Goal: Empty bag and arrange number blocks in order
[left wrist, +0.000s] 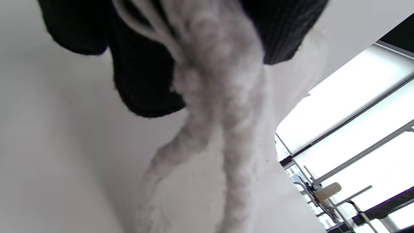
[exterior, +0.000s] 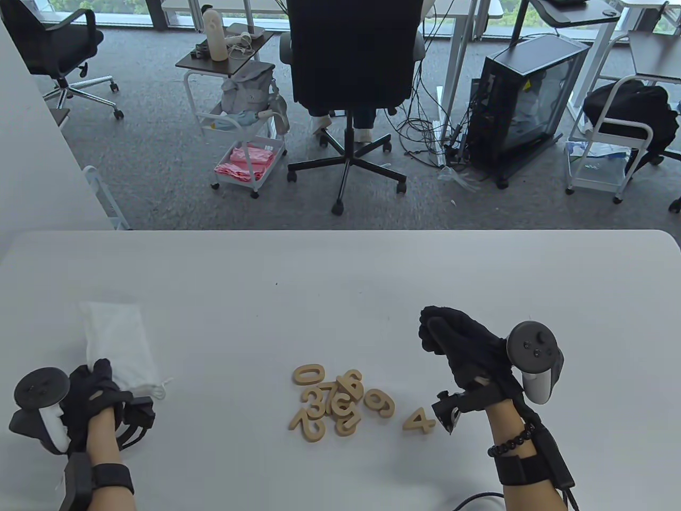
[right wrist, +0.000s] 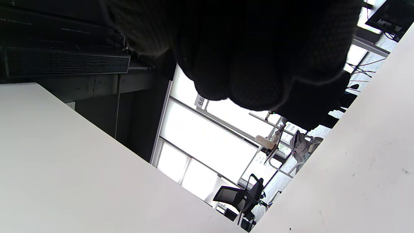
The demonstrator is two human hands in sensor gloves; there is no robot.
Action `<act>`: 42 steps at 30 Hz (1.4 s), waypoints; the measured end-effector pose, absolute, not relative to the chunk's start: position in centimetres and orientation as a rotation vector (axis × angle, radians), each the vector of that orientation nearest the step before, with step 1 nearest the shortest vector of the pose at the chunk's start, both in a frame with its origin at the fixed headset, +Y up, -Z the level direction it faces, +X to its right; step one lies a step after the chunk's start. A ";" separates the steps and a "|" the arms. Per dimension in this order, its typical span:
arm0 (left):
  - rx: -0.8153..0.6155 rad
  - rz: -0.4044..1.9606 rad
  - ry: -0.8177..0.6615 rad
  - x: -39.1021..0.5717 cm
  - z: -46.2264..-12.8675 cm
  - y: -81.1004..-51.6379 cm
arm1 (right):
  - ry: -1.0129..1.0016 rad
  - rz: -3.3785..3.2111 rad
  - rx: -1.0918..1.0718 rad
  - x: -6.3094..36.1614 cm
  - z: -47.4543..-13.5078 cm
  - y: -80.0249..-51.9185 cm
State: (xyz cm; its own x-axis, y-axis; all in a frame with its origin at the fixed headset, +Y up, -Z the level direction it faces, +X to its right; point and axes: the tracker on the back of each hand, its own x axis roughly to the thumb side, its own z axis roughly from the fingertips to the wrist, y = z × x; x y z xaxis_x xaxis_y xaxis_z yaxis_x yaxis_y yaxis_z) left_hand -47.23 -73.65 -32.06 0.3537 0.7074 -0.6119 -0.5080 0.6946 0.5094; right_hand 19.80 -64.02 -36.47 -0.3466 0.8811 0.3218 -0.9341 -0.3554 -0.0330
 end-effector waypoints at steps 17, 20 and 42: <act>0.337 0.508 0.613 -44.6 -32.5 -68.1 | -0.236 1.995 0.279 20.0 -36.5 -64.5; 0.333 0.485 0.427 -41.6 -33.4 -66.9 | -0.252 2.057 0.287 20.0 -36.3 -64.4; -0.158 -0.037 -0.493 -15.1 -39.8 -72.9 | -0.332 3.060 0.399 18.4 -34.5 -70.2</act>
